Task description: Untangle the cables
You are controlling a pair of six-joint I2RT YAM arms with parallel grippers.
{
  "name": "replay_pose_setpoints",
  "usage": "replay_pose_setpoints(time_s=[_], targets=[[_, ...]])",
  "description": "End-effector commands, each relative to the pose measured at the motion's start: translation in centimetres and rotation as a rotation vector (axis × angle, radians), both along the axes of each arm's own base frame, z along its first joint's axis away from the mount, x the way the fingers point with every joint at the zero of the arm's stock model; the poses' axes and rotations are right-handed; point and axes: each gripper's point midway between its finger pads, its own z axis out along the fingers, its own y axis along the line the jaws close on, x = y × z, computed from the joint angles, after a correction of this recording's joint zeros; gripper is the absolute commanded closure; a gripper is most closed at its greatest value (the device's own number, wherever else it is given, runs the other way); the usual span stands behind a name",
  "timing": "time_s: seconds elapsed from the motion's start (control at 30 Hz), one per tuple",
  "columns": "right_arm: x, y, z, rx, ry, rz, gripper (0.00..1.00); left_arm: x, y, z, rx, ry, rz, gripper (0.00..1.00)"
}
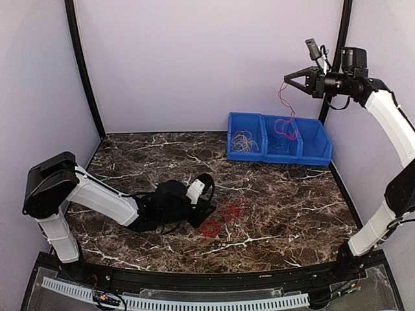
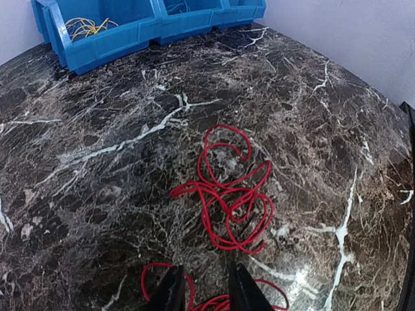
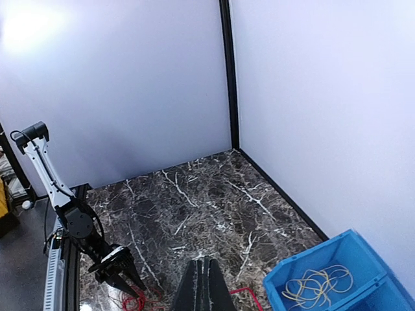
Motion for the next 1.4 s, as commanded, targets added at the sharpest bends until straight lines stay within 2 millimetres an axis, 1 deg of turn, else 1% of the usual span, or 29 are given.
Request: replay_pose_setpoints(time_s=[0.0,0.03,0.07,0.1,0.13,0.17,0.2,0.23,0.27,0.3,0.33,0.37,0.4,0.43,0.47,0.53,0.57,0.6,0.67,0.73,0.83,0.9,0.93,1.03,1.1,1.13,1.17,1.27,1.37], targets=[[1.0,-1.6,1.2,0.0,-0.102,-0.066,1.0,-0.1,0.7,1.7,-0.016,-0.012,0.013,0.73],[1.7,-2.3,0.9,-0.009,-0.103,-0.097,1.0,0.0,0.9,2.1,-0.022,-0.019,0.018,0.73],[2.5,-3.0,0.6,-0.018,-0.104,-0.132,1.0,-0.1,1.1,2.0,-0.019,-0.017,0.022,0.73],[3.3,-3.9,0.4,-0.027,-0.105,-0.17,1.0,-0.1,1.3,2.5,-0.025,-0.023,0.029,0.73],[4.2,-5.0,0.2,-0.036,-0.108,-0.214,1.0,-0.2,1.6,2.4,-0.022,-0.022,0.031,0.72],[5.0,-5.9,0.0,-0.043,-0.109,-0.254,1.0,-0.2,1.8,3.0,-0.032,-0.029,0.037,0.72],[5.9,-7.4,-0.2,-0.047,-0.107,-0.301,1.0,-0.3,2.1,3.5,-0.041,-0.034,0.04,0.72],[6.8,-8.8,-0.5,-0.047,-0.102,-0.343,1.0,-0.4,2.4,3.5,-0.039,-0.034,0.047,0.72],[7.6,-9.8,-0.7,-0.044,-0.092,-0.375,1.0,-0.4,2.6,4.3,-0.058,-0.043,0.051,0.72],[8.3,-10.9,-1.0,-0.042,-0.084,-0.405,1.0,-0.5,2.9,4.5,-0.06,-0.046,0.058,0.72],[9.1,-11.8,-1.3,-0.044,-0.079,-0.433,1.0,-0.6,3.1,5.3,-0.076,-0.055,0.062,0.72],[9.8,-12.7,-1.8,-0.051,-0.075,-0.464,1.0,-0.6,3.4,5.6,-0.08,-0.056,0.068,0.71],[10.6,-13.6,-2.4,-0.061,-0.069,-0.498,1.0,-0.6,3.5,6.6,-0.099,-0.067,0.072,0.71],[11.2,-14.5,-2.9,-0.071,-0.071,-0.53,1.0,-0.6,3.8,6.8,-0.103,-0.069,0.079,0.71],[11.9,-15.3,-3.5,-0.079,-0.069,-0.559,1.0,-0.7,4.0,7.8,-0.124,-0.08,0.083,0.71],[12.9,-16.8,-4.6,-0.082,-0.059,-0.602,1.0,-0.7,4.4,8.9,-0.144,-0.095,0.092,0.7],[13.5,-17.5,-5.2,-0.085,-0.053,-0.619,1.0,-0.7,4.6,9.1,-0.147,-0.1,0.098,0.7],[14.1,-18.1,-5.9,-0.092,-0.043,-0.637,1.0,-0.8,4.8,9.9,-0.162,-0.109,0.101,0.7],[15.4,-19.2,-7.4,-0.102,-0.018,-0.661,1.0,-0.8,5.1,10.5,-0.173,-0.121,0.108,0.7],[16.9,-20.3,-9.4,-0.115,0.016,-0.685,1.0,-0.8,5.4,10.8,-0.175,-0.128,0.115,0.69],[19.0,-21.4,-13.7,-0.145,0.103,-0.692,1.0,-0.8,5.5,10.9,-0.173,-0.132,0.12,0.69],[20.1,-22.2,-16.6,-0.164,0.165,-0.698,1.0,-0.8,5.6,10.8,-0.171,-0.128,0.122,0.69],[20.6,-22.6,-18.4,-0.171,0.203,-0.705,1.0,-0.8,5.6,10.7,-0.17,-0.123,0.124,0.69],[21.1,-23.4,-21.8,-0.188,0.283,-0.713,0.99,-0.8,5.7,10.7,-0.177,-0.114,0.127,0.69],[21.0,-23.7,-23.5,-0.211,0.321,-0.721,0.8,-0.9,5.8,10.6,-0.178,-0.11,0.132,0.68],[20.9,-23.8,-23.9,-0.219,0.333,-0.725,0.72,-0.9,5.9,10.5,-0.176,-0.109,0.135,0.68],[20.6,-23.8,-24.2,-0.227,0.34,-0.729,0.69,-0.9,6.0,10.6,-0.176,-0.11,0.136,0.68],[19.6,-24.1,-24.1,-0.249,0.323,-0.768,0.63,-0.7,6.1,10.5,-0.168,-0.114,0.144,0.68],[18.2,-24.4,-23.3,-0.264,0.301,-0.814,0.57,-0.6,6.0,10.5,-0.161,-0.116,0.148,0.67]])
